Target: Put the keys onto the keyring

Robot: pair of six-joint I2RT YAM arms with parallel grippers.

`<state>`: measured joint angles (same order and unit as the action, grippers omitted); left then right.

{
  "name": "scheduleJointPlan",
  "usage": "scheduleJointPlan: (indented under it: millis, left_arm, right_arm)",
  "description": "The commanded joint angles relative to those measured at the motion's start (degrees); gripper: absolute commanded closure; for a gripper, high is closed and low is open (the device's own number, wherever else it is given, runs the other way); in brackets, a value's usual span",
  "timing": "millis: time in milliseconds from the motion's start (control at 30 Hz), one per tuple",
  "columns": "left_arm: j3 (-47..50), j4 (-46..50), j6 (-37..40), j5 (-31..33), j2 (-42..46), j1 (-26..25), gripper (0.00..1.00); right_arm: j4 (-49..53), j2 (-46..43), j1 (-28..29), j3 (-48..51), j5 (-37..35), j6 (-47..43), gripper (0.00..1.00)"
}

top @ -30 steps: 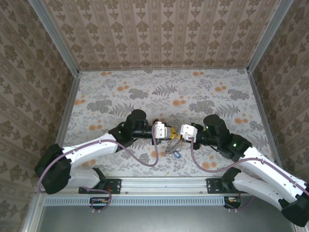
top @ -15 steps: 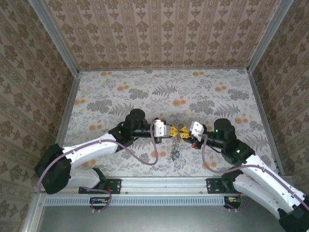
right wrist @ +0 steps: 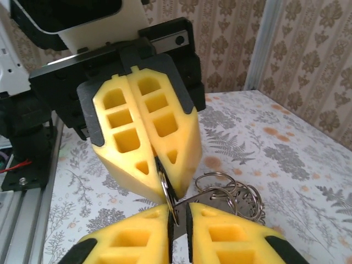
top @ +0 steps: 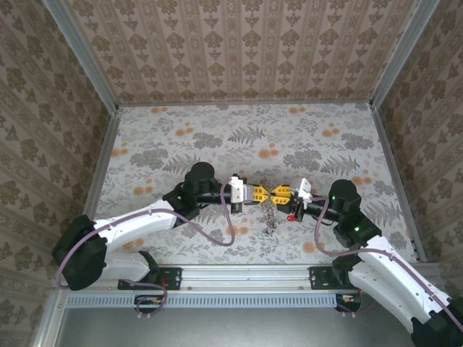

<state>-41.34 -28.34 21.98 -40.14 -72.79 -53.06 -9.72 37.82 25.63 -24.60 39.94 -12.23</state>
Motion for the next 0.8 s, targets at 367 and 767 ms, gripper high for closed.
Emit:
scheduleJointPlan:
  millis: [367, 767]
  left_arm:
    - [0.22, -4.33, -2.55, 1.05, -0.22, 0.23, 0.83]
    - [0.77, 6.95, -1.21, 5.38, 3.74, 1.61, 0.5]
  right_arm:
    - [2.23, -0.55, -0.36, -1.52, 2.02, -3.64, 1.0]
    - [33.73, -2.13, -0.23, -14.42, -8.87, -30.16, 1.0]
